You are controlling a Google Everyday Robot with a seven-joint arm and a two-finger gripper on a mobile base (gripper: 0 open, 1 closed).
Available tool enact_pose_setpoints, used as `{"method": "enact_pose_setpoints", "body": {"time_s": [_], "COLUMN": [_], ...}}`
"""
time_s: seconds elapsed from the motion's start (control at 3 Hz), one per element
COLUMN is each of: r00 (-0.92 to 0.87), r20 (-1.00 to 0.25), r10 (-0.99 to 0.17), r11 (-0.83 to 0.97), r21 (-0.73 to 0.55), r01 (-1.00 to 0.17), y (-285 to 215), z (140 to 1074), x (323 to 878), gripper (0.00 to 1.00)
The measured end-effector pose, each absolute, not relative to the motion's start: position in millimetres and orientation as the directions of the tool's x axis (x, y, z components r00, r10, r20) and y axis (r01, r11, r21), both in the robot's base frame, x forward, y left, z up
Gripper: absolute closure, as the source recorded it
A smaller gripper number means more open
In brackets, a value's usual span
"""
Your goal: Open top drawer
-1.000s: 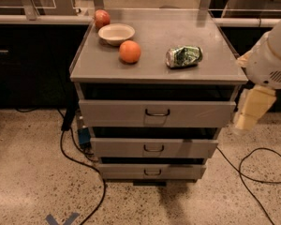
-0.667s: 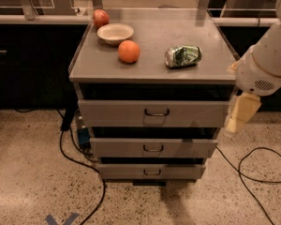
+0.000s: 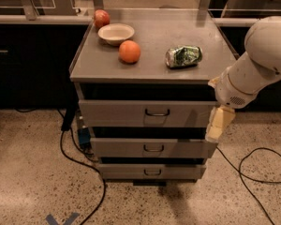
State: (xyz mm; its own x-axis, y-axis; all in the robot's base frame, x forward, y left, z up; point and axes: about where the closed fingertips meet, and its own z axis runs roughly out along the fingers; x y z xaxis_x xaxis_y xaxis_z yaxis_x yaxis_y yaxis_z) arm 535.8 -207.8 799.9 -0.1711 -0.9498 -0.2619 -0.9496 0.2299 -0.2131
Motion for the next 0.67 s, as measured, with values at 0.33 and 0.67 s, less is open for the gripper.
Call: {"method": "enact_pose_setpoints", "body": {"time_s": [0.33, 0.67], "r00": [-0.162, -0.150], "r20": [-0.265, -0.271], "r10": [-0.951, -0.951], "r11": [0.219, 0.208], "r21": [-0.199, -0.203], "r01": [-0.955, -0.957], "y": [-203, -195], "z": [778, 753], "x": [544, 555], "gripper": [0.00, 0.00]}}
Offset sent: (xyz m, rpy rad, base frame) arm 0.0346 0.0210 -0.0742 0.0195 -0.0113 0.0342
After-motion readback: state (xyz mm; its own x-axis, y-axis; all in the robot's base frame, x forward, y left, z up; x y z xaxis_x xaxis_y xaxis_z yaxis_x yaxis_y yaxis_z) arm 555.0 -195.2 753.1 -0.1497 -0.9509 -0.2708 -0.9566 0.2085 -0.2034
